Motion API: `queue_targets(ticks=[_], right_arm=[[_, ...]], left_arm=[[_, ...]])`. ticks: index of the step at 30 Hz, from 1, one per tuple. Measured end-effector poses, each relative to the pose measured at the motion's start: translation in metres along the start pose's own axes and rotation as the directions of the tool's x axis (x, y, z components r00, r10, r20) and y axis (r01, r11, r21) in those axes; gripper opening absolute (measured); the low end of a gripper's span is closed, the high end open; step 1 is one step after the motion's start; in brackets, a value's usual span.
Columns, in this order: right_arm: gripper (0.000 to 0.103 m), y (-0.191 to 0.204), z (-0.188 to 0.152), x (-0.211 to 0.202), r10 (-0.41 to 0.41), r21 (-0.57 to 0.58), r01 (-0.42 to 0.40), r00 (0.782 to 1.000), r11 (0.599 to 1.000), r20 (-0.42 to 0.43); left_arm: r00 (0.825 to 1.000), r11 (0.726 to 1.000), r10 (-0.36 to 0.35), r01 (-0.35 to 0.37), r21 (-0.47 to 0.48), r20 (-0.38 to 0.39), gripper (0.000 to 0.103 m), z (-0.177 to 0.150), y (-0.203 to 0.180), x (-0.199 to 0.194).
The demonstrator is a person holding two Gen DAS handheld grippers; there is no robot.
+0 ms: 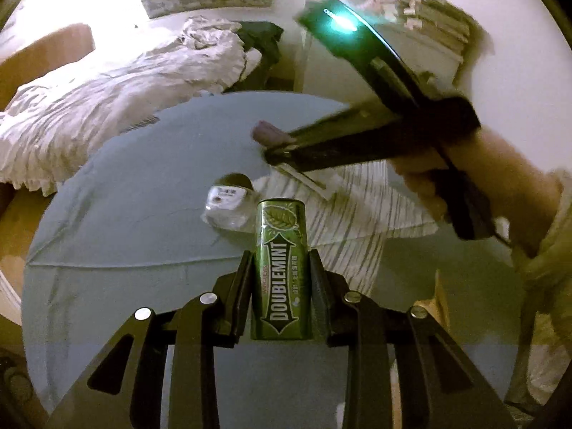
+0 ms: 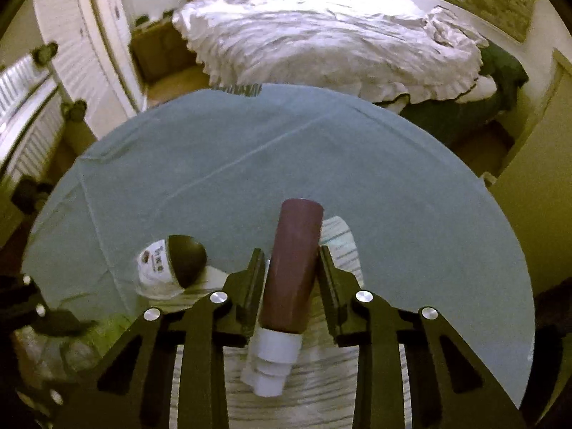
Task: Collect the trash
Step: 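Grasp the green Doublemint tin with left gripper while right grasps maroon-capped bottle, then carry the tin and bottle over the black bin and open both grippers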
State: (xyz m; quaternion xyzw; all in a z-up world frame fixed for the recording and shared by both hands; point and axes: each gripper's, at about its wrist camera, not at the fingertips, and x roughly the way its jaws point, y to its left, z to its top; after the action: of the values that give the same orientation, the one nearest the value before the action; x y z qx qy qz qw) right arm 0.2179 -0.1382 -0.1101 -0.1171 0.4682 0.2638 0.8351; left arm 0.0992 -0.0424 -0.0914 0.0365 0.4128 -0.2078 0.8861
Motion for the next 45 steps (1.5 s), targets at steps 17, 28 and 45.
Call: queue_targets(ticks=[17, 28, 45], right_arm=[[0.025, -0.190, -0.211, -0.229, -0.351, 0.586, -0.067, 0.744, 0.808, 0.569], [0.025, -0.277, -0.299, -0.247, -0.576, 0.756, 0.016, 0.658, 0.654, 0.485], [0.025, -0.293, -0.289, -0.231, -0.587, 0.760, 0.056, 0.673, 0.647, 0.450]], left_arm=[[0.962, 0.968, -0.238, 0.225, 0.108, 0.132, 0.030, 0.102, -0.133, 0.015], [0.938, 0.927, -0.338, 0.319, 0.196, 0.072, 0.030, 0.157, -0.245, 0.091], [0.940, 0.921, -0.341, 0.336, 0.195, -0.012, 0.030, 0.159, -0.285, 0.156]])
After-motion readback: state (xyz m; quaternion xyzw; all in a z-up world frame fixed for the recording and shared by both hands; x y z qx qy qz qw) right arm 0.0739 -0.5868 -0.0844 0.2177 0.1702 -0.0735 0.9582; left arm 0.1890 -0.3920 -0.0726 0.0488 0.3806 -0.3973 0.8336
